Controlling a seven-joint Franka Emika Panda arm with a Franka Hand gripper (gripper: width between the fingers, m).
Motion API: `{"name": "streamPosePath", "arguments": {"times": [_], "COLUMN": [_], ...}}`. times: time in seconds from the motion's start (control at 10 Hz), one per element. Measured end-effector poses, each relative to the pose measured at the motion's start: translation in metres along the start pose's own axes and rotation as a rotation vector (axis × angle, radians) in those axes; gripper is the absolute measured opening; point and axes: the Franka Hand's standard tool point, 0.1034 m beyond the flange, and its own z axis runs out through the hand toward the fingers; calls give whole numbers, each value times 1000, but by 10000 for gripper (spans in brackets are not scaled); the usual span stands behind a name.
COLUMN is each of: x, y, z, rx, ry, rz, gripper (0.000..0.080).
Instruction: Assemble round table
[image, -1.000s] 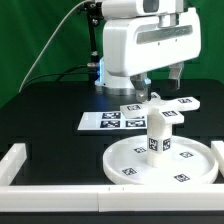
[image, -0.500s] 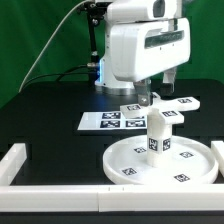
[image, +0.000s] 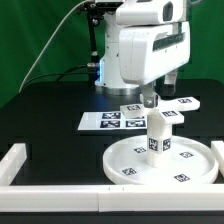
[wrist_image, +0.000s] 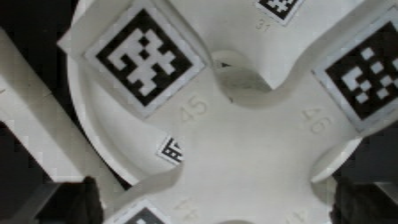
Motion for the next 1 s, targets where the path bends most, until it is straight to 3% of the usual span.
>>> {"name": "streamPosePath", "arguments": {"times": [0.8,0.9,1.0], "x": [-3,-4,-3], "y": [-7,-7,-7], "z": [15,15,14], "rx": [23,23,23], "ry": [-15,-15,-14], "rz": [35,35,54], "gripper": [649,503,503]}}
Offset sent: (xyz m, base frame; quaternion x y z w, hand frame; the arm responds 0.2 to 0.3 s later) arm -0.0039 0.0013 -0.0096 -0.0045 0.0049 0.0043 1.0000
